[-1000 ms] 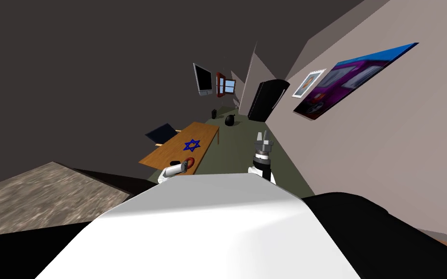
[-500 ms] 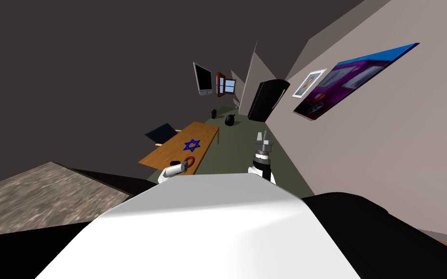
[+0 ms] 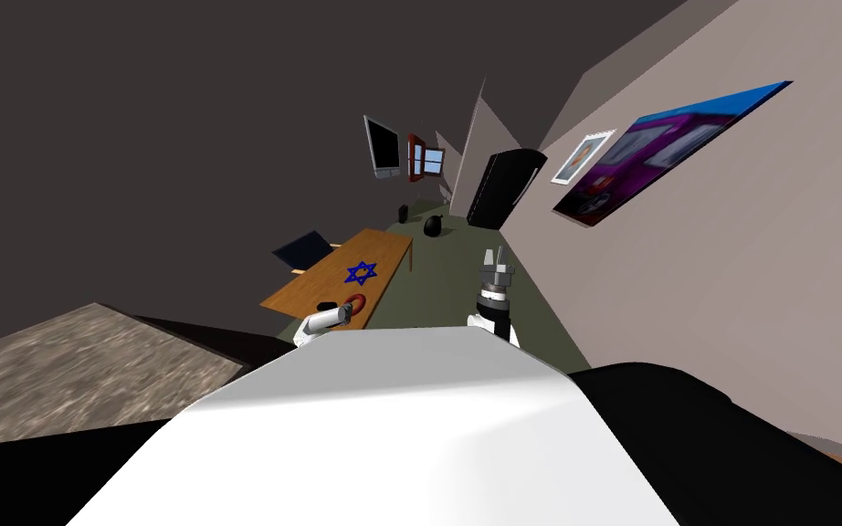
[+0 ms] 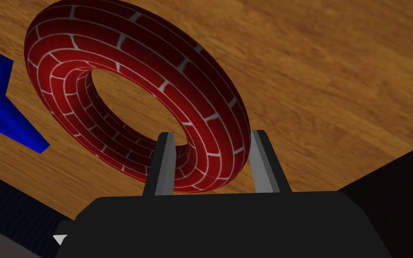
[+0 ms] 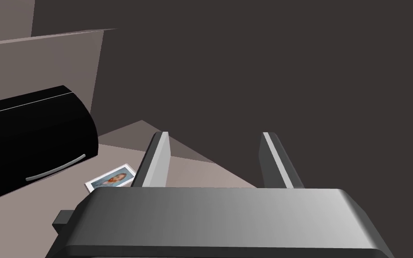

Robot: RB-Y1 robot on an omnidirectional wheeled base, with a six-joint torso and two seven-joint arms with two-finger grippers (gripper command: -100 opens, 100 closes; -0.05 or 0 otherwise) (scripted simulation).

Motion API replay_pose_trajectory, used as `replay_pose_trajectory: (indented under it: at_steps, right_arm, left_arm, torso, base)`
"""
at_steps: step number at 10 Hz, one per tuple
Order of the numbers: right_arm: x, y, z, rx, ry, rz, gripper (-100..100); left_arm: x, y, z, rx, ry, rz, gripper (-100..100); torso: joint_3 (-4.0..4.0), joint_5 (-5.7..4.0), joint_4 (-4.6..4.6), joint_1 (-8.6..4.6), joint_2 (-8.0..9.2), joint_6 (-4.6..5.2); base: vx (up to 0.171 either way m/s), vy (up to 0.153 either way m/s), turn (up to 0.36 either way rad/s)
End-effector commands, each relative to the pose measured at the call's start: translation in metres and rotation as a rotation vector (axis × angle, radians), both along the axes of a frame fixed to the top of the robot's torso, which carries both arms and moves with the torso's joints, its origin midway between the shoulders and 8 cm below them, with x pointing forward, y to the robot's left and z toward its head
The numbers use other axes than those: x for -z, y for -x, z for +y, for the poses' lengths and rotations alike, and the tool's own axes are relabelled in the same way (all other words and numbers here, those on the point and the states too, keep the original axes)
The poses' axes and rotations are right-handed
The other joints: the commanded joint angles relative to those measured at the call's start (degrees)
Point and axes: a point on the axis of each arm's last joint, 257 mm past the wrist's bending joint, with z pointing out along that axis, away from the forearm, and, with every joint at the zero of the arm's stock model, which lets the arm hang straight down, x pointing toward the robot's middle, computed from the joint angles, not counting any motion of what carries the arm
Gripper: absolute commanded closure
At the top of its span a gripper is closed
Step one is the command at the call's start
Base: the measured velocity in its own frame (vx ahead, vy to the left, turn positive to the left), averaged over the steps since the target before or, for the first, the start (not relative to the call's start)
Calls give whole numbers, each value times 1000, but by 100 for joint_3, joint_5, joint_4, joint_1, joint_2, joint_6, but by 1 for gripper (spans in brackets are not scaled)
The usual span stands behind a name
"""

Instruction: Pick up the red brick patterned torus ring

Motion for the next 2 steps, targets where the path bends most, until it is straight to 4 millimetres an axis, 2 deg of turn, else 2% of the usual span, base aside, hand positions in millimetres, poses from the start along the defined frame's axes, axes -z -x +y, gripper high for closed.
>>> replay_pose_trajectory:
  at_steps: [1, 2]
  right_arm:
    - [0, 0, 0, 0, 0, 0, 0]
    - [0, 0, 0, 0, 0, 0, 0]
  left_arm:
    - [0, 0, 0, 0, 0, 0, 100]
    - [0, 1, 0, 0, 1, 3, 0]
  torso:
    - [0, 0, 0, 0, 0, 0]
    - [-2, 2, 0, 5, -5, 2]
  base:
    - [-14, -12, 6]
    - [0, 0, 0]
